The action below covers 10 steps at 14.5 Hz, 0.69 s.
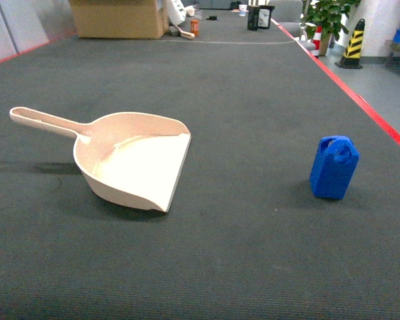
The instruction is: Place part in tray to right shelf
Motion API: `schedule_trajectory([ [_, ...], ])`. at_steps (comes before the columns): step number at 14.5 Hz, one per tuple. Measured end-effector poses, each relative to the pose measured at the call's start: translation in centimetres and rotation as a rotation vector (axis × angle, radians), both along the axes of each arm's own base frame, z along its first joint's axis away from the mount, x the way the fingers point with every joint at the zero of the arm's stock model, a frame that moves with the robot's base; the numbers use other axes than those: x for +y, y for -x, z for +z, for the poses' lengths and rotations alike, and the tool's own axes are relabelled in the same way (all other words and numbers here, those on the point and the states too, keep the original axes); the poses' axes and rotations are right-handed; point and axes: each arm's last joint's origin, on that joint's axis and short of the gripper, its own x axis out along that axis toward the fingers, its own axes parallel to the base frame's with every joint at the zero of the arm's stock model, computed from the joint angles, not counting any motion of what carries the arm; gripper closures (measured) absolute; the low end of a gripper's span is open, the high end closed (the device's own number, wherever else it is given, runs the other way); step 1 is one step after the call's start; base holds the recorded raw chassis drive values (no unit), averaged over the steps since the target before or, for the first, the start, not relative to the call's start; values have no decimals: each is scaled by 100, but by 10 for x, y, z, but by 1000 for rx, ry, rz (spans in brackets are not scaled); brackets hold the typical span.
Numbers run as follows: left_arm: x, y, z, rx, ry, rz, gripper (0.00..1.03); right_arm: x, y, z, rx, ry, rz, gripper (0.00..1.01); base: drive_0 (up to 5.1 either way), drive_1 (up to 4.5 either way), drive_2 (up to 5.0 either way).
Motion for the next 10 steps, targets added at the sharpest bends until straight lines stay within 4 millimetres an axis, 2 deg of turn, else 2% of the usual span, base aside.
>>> schedule_trajectory([
  [10, 0, 0, 0, 0, 0, 0, 5, 0, 0, 0, 0, 0, 0, 3, 0, 0, 0],
])
